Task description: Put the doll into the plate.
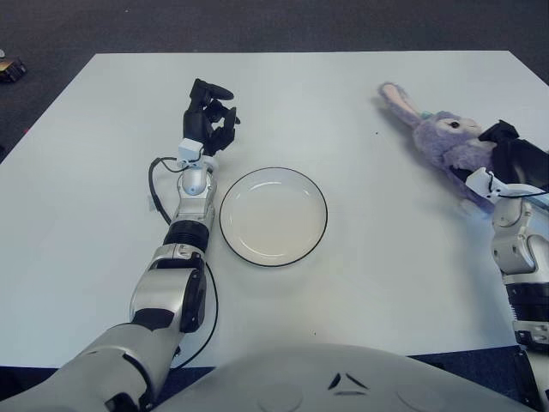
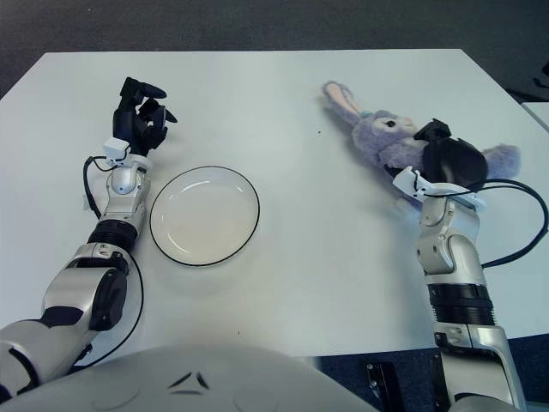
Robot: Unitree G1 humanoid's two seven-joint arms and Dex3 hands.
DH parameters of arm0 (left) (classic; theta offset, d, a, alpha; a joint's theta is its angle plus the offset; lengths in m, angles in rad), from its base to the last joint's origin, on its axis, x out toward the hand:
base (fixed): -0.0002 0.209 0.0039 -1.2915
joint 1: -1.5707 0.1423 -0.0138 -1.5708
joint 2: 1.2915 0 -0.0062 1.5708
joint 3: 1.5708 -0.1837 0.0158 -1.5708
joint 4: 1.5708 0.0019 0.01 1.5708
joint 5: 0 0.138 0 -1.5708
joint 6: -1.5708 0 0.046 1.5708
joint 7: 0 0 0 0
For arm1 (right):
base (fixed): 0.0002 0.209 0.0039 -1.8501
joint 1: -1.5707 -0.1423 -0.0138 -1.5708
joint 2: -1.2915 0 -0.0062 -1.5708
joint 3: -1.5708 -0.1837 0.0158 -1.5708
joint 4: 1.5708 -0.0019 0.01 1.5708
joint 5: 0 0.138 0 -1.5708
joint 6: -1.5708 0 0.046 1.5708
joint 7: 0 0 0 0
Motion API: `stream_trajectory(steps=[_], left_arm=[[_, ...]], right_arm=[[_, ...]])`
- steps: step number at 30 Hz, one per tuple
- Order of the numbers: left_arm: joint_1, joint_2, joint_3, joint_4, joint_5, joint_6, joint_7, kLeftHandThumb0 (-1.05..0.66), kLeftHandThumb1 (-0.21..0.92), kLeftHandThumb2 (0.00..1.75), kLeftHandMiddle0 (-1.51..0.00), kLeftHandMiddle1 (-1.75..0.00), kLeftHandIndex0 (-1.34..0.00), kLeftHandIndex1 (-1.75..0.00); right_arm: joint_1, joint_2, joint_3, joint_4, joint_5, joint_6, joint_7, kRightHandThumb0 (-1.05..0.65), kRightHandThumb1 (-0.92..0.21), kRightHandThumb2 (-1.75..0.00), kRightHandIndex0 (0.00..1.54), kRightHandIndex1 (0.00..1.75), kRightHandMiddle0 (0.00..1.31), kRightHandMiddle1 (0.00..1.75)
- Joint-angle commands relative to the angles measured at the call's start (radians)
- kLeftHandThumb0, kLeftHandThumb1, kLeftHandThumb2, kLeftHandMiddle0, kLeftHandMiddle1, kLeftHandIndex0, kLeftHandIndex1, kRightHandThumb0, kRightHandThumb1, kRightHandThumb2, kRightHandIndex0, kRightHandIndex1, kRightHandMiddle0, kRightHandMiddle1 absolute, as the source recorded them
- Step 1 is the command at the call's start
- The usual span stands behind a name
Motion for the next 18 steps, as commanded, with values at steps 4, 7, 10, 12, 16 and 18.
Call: stream_trajectory(steps=[4,7,10,12,16,18], left_arm=[[0.001,0.01,-0.006,-0.004,0.008,-0.005,-0.005,-0.35,0.92,0.38,-0.66,-1.74,-0.34,-1.6],[0.0,0.013,-0.009,-0.003,0.01,-0.002,-0.008,-0.35,0.92,0.38,-0.66,-1.74,-0.34,-1.6],[0.0,0.014,-0.011,-0.002,0.011,-0.001,-0.011,-0.35,0.92,0.38,-0.65,-1.74,-0.34,-1.6],[-0.001,0.015,-0.012,-0.002,0.01,0.0,-0.013,-0.35,0.92,0.38,-0.65,-1.74,-0.34,-1.6],[-0.002,0.016,-0.013,0.001,0.008,0.0,-0.021,-0.35,0.92,0.38,-0.65,-1.73,-0.35,-1.6],[-0.003,0.016,-0.013,0.003,0.007,-0.001,-0.025,-0.35,0.92,0.38,-0.65,-1.73,-0.35,-1.6]], right_arm=[[-0.056,0.008,0.057,0.012,0.021,-0.045,0.041,-0.4,-0.63,-0.91,0.74,1.75,0.38,1.75],[-0.074,0.003,0.07,0.016,0.047,-0.094,0.063,-0.39,-0.65,-0.88,0.71,1.75,0.37,1.75],[-0.093,0.014,0.082,0.024,0.05,-0.106,0.068,-0.39,-0.65,-0.87,0.69,1.75,0.37,1.75],[-0.106,0.022,0.091,0.028,0.049,-0.108,0.07,-0.39,-0.66,-0.86,0.68,1.75,0.36,1.75],[-0.145,0.05,0.123,0.041,0.038,-0.102,0.075,-0.39,-0.67,-0.85,0.67,1.75,0.36,1.75],[-0.163,0.058,0.136,0.049,0.035,-0.102,0.079,-0.39,-0.68,-0.84,0.67,1.75,0.35,1.75]])
